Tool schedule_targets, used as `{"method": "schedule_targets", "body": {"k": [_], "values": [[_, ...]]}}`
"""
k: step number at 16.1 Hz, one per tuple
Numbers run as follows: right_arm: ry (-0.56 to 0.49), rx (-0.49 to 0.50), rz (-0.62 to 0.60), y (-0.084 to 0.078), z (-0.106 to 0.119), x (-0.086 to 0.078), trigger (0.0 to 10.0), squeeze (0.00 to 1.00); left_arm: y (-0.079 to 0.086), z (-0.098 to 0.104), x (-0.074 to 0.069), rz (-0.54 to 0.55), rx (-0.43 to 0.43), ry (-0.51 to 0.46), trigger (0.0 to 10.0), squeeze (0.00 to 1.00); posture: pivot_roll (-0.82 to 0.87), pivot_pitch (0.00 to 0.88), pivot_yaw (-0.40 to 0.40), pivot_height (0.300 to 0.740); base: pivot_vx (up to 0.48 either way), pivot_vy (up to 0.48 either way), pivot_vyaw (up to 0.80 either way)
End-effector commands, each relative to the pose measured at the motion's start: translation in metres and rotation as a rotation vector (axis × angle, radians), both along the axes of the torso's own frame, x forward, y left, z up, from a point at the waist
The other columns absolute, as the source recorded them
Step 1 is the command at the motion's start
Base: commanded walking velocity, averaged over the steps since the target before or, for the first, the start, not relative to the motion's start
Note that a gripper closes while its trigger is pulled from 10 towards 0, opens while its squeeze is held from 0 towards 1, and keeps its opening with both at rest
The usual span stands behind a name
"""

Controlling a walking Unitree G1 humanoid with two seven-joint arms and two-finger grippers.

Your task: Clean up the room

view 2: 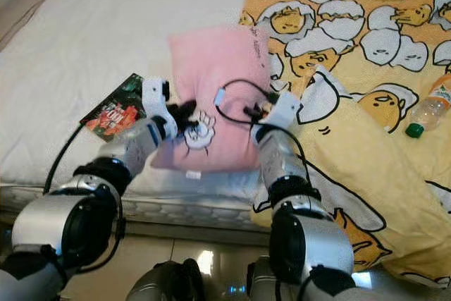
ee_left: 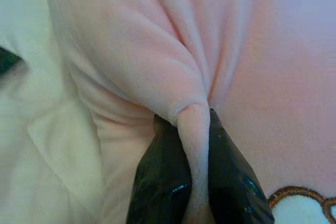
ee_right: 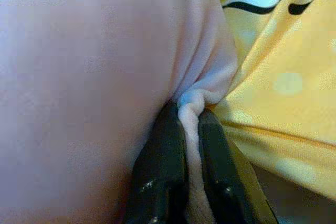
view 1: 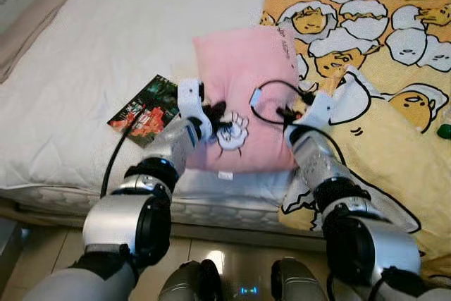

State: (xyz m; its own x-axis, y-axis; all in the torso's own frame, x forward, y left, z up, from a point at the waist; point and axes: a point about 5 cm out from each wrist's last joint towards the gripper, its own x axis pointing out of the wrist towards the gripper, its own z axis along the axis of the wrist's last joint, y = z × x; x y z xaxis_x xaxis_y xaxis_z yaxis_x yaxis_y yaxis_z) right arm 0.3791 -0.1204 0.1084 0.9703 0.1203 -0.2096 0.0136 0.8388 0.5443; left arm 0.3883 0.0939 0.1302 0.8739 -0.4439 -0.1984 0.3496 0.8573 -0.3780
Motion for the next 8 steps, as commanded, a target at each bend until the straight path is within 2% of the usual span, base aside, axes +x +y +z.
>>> {"method": "schedule_targets", "body": {"k": [1,2,3,5,6,8], "values": [[-0.039,0.026,0.053,0.018,0.011,0.004,0.0,0.00,-0.006,0.010,0.003,-0.039,-0.008,-0.038,0.0,0.00,-0.22,0.005,0.118,0.723,0.000,0.000,0.00],[-0.102,0.031,0.042,0.016,0.027,0.010,0.0,0.00,-0.005,0.023,0.008,-0.045,-0.005,-0.083,0.0,0.00,-0.22,0.000,0.126,0.723,0.000,0.000,0.00],[-0.218,0.021,0.028,0.011,0.059,0.020,0.0,0.00,-0.003,0.048,0.016,-0.052,0.010,-0.171,0.0,0.00,-0.23,0.000,0.132,0.723,0.000,0.000,0.00],[-0.366,-0.002,0.022,0.006,0.103,0.029,0.0,0.00,0.002,0.086,0.024,-0.073,0.026,-0.302,0.0,0.00,-0.23,0.000,0.138,0.723,0.000,0.000,0.00],[-0.386,-0.010,0.031,0.007,0.113,0.031,0.0,0.00,0.003,0.096,0.026,-0.080,0.027,-0.328,0.0,0.00,-0.23,0.000,0.137,0.723,0.000,0.000,0.00],[-0.337,-0.034,0.035,0.006,0.101,0.031,0.0,0.00,0.003,0.088,0.025,-0.070,0.084,-0.303,0.0,0.00,-0.22,0.000,0.139,0.723,0.000,0.000,0.00]]}}
